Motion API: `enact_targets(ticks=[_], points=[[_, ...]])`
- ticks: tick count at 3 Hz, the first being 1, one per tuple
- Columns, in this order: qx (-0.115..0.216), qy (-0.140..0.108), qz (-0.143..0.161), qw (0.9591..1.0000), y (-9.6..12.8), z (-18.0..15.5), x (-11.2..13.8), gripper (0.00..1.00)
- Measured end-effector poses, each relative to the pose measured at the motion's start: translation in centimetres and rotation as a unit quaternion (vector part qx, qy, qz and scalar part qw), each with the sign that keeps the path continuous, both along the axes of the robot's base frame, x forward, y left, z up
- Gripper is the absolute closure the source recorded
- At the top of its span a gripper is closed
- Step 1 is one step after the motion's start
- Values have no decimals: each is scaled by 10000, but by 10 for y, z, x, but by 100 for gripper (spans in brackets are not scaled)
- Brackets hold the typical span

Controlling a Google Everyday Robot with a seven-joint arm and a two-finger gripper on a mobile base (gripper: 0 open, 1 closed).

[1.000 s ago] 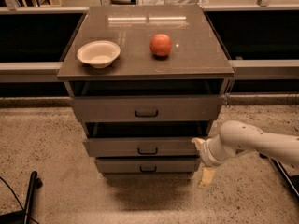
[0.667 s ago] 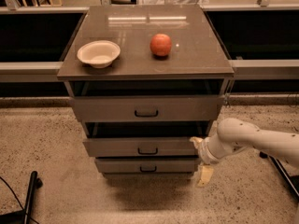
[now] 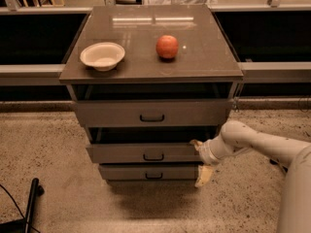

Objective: Open middle drawer

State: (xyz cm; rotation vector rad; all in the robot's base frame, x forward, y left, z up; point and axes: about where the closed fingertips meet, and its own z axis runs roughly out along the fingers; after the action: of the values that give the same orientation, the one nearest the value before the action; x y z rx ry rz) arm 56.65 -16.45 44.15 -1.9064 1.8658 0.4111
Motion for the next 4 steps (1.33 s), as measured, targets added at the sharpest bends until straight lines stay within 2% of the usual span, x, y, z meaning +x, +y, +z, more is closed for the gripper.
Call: enact_targets(ticks=[1,2,3,4], points=[[251,-235,-97,9994,10,-13,28,0],[296,-412,-188,9985,10,-11,41,0],[275,-402,-146,9987,17,-16,47,18],[184,-345,-102,9992,20,-19,47,49]])
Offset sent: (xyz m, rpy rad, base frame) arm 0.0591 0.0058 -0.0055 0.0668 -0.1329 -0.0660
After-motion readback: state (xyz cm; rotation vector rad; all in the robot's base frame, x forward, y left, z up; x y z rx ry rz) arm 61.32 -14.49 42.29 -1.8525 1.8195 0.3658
